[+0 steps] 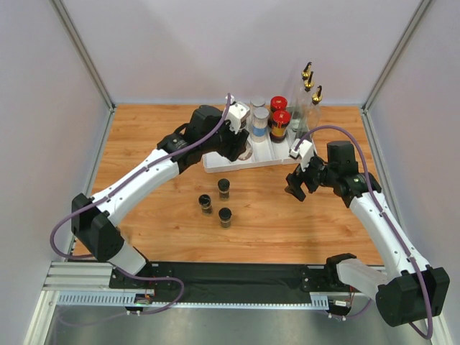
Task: Organize the condiment bottles
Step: Place the bottle in the storage box.
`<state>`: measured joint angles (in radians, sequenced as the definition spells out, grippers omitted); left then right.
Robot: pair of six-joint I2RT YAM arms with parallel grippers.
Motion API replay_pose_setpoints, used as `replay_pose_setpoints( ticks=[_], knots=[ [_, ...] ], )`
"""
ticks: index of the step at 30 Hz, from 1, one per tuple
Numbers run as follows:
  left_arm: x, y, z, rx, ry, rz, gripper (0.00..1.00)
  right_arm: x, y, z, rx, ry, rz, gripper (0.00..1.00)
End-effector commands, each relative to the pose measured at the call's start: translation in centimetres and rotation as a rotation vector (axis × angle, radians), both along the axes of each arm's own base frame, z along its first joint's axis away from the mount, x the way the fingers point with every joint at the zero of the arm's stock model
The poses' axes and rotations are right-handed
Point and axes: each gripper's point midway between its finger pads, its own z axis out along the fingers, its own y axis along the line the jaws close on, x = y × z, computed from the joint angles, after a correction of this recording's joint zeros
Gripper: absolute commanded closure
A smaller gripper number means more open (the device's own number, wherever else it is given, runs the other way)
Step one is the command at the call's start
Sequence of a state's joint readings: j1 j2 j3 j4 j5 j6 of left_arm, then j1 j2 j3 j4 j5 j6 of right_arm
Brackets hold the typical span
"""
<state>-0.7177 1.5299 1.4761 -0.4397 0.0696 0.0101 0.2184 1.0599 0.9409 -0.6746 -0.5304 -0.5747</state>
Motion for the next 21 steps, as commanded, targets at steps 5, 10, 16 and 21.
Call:
replay_pose_setpoints(
  ticks=[5, 10, 16, 21],
  knots=[
    [3.9, 0.1, 3.2, -0.045, -0.066, 0.024, 0.88, 0.2, -0.2, 0.5, -0.009, -0.035, 0.003, 0.12],
    [5.6, 0.6, 2.6, -0.036, -0.05, 0.051, 0.88, 0.2, -0.2, 0.5, -0.01, -0.036, 0.003, 0.12],
    [8.6, 1.1, 1.7, -0.025, -0.04, 0.099, 0.88, 0.2, -0.2, 0.4, -0.012, -0.033, 0.005, 0.12],
    [10.9, 1.3, 1.2, -0.025, -0.029, 0.132, 0.89, 0.2, -0.2, 0.4, -0.012, -0.032, 0.005, 0.12]
  ],
)
